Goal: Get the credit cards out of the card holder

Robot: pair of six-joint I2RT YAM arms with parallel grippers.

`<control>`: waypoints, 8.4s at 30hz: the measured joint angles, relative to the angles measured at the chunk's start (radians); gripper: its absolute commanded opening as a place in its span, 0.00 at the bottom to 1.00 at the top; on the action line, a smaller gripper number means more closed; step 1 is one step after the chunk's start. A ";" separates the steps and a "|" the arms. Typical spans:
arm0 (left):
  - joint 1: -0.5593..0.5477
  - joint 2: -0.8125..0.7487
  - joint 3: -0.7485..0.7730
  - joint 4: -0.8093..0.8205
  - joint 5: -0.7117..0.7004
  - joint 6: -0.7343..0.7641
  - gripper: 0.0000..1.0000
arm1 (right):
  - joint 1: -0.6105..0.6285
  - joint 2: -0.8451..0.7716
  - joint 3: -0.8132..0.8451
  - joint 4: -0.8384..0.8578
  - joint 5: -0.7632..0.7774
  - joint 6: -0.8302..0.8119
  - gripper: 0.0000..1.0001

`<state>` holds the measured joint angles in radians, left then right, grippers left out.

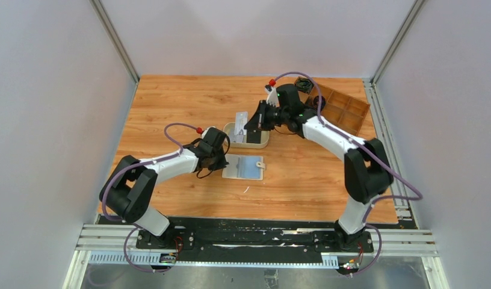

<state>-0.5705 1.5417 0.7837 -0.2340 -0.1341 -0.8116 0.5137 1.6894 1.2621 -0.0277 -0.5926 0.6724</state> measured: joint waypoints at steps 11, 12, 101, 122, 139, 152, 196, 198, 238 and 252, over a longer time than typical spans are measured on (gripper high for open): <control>0.000 -0.078 -0.027 -0.003 0.007 -0.008 0.00 | -0.024 0.435 0.302 -0.003 -0.010 0.024 0.00; 0.000 -0.082 -0.027 -0.003 0.007 -0.008 0.00 | -0.026 0.452 0.318 -0.003 -0.012 0.027 0.00; 0.006 -0.146 -0.126 0.193 0.173 -0.157 0.00 | 0.272 0.167 -0.035 -0.084 0.425 -0.244 0.72; 0.006 -0.135 -0.100 0.160 0.154 -0.126 0.00 | 0.272 0.200 0.008 -0.128 0.440 -0.314 0.72; 0.006 -0.111 -0.052 0.132 0.126 -0.091 0.00 | 0.272 0.192 0.007 -0.315 0.656 -0.455 0.72; 0.006 -0.104 0.039 0.046 0.114 -0.075 0.00 | 0.272 -0.040 -0.083 -0.189 0.494 -0.422 0.73; 0.006 -0.085 0.088 -0.094 0.067 -0.078 0.00 | 0.277 0.187 -0.087 0.001 0.397 -0.335 0.72; 0.006 -0.084 0.096 -0.098 0.067 -0.078 0.00 | 0.279 0.193 -0.066 -0.035 0.434 -0.339 0.72; 0.006 -0.163 0.173 -0.081 0.129 -0.040 0.00 | 0.165 -0.140 -0.139 -0.080 0.397 -0.372 0.75; 0.006 -0.235 0.321 -0.074 0.232 0.012 0.00 | -0.056 -0.197 -0.400 0.628 -0.093 -0.010 0.75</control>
<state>-0.5648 1.3067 1.1049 -0.3080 0.0978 -0.7998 0.4572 1.4925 0.8619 0.6003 -0.6857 0.6628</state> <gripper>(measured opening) 0.019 0.749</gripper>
